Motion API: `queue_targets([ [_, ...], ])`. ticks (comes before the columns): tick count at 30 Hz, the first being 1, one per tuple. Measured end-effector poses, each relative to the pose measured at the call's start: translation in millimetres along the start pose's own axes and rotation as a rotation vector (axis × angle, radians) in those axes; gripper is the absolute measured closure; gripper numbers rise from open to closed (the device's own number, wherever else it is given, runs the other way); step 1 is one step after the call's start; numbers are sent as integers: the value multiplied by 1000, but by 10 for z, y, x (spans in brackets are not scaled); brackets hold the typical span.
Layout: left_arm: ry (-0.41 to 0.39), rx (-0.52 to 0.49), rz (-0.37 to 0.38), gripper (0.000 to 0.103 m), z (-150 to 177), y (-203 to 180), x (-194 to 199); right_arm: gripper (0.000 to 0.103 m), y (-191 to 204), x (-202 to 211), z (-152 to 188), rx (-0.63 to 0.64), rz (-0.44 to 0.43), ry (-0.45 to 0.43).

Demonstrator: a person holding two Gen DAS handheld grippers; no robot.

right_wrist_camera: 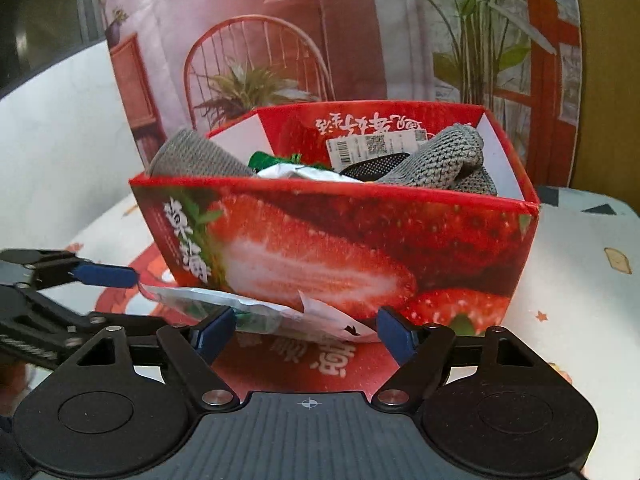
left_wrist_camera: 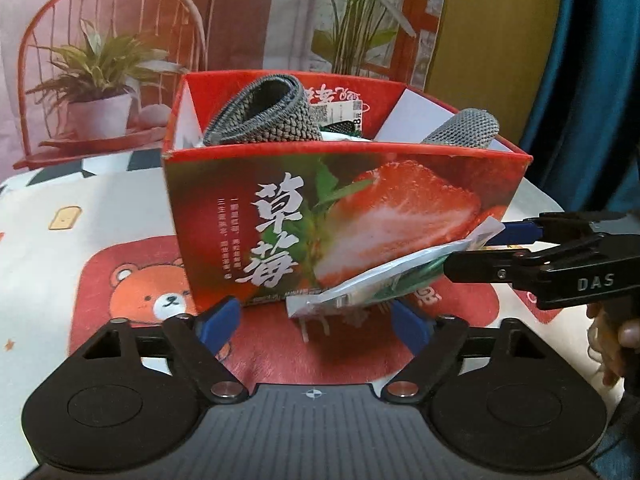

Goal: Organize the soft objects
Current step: 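Close the left tool on the white cable bag while the right tool grips it too, then lift the clear bag of green cables with both tools over the box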

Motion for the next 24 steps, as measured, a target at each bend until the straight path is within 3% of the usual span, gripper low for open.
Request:
queue_targets([
  [4,-20,-23,28,26,-56,-71,-84,31,-1,-23,-37,-22,-15,-1],
  [8,-25,0,68,45,-78,-107,-169,32,9,-53,-55,-6,-26,5],
  [20,-48,23,59,53,-196,-19,-261,38,125,-202,13,128,-27,11],
  [24,-51,14,56,52,-195,-63,-227,54,130,-209,21,136,-19,6],
])
Point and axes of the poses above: each gripper's, at about its wrist camera, not at the fingertips, and x roughly against the way its jaws point, y to its left, z to its underside, the point moved 10 cm from there along -x, roughly the way its jaws point, and after that the axes turned 15 degrees about -x, right-handed, at the moved point
